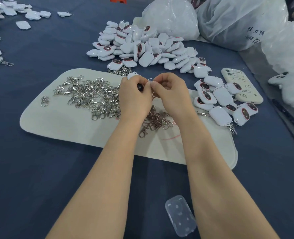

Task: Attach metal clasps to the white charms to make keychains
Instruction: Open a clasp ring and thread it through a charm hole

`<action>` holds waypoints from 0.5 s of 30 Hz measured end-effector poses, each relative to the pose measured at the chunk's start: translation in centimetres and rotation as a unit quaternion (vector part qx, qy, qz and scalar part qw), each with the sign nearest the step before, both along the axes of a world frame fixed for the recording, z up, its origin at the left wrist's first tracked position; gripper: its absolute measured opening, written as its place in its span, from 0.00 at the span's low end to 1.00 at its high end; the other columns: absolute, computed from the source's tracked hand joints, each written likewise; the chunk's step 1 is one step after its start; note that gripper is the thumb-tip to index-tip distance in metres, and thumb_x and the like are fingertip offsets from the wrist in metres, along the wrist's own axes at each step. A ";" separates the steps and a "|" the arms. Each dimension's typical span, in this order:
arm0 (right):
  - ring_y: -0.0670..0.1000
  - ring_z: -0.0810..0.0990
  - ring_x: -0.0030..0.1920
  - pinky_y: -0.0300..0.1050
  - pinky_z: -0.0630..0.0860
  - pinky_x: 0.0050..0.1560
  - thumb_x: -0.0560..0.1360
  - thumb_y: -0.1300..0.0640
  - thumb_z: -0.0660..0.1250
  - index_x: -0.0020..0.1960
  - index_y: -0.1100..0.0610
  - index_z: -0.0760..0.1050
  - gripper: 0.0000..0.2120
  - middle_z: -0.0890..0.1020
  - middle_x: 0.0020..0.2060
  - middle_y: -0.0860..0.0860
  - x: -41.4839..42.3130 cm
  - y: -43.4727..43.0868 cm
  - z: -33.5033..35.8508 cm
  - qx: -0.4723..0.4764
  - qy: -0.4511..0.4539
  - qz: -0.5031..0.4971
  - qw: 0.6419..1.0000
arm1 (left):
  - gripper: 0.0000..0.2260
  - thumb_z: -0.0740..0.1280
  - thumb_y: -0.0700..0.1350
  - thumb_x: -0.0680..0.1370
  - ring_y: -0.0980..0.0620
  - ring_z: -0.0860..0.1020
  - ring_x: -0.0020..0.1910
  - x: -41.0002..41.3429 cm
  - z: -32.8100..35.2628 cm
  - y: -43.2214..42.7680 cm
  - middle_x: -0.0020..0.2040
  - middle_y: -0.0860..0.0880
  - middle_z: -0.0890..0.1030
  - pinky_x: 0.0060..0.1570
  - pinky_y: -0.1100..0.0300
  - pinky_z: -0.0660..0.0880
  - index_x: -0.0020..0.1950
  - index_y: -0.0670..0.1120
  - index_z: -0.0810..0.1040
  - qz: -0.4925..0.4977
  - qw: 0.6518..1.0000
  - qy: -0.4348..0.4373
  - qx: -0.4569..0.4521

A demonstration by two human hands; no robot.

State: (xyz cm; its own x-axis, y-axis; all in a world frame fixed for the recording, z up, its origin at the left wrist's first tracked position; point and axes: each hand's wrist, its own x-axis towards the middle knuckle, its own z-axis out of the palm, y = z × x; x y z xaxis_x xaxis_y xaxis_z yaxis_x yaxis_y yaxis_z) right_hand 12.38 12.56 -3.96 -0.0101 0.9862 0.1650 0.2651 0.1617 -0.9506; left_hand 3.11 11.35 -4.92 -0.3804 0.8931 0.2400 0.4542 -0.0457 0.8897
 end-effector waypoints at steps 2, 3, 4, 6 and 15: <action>0.58 0.79 0.47 0.58 0.76 0.56 0.74 0.63 0.68 0.45 0.58 0.74 0.03 0.79 0.41 0.54 0.1 -0.1 0.0 -0.007 0.009 0.010 1.000 | 0.04 0.65 0.41 0.77 0.48 0.76 0.47 0.1 0.0 -0.1 0.52 0.44 0.74 0.50 0.62 0.70 0.48 0.43 0.79 -0.001 1.000 -0.001 0.004; 0.60 0.79 0.49 0.59 0.76 0.57 0.74 0.64 0.67 0.45 0.57 0.73 0.04 0.79 0.42 0.54 0.2 -0.1 0.0 -0.011 0.014 0.016 1.000 | 0.04 0.65 0.41 0.77 0.49 0.75 0.47 0.1 0.0 -0.1 0.51 0.45 0.73 0.50 0.62 0.70 0.48 0.43 0.78 -0.001 1.000 -0.001 0.005; 0.62 0.79 0.51 0.59 0.75 0.57 0.75 0.64 0.67 0.45 0.57 0.73 0.04 0.78 0.42 0.54 0.2 -0.2 0.0 -0.014 0.017 0.021 1.000 | 0.04 0.65 0.41 0.77 0.49 0.75 0.46 0.1 0.0 -0.1 0.50 0.46 0.72 0.49 0.63 0.69 0.47 0.43 0.78 0.000 1.000 -0.001 0.006; 0.60 0.79 0.50 0.59 0.75 0.58 0.75 0.64 0.66 0.44 0.56 0.72 0.05 0.78 0.43 0.53 0.0 -0.2 0.0 -0.012 0.012 0.027 0.999 | 0.03 0.65 0.41 0.77 0.51 0.74 0.44 0.1 0.0 -0.1 0.49 0.48 0.70 0.47 0.66 0.68 0.46 0.44 0.77 0.001 1.000 0.002 0.009; 0.60 0.81 0.44 0.54 0.78 0.52 0.76 0.64 0.64 0.42 0.53 0.70 0.08 0.78 0.42 0.49 0.0 -0.1 -0.4 0.029 -0.015 0.011 0.999 | 0.03 0.66 0.42 0.77 0.52 0.74 0.43 -0.1 -0.1 -0.1 0.49 0.48 0.71 0.44 0.67 0.66 0.45 0.45 0.79 -0.008 0.999 0.032 0.019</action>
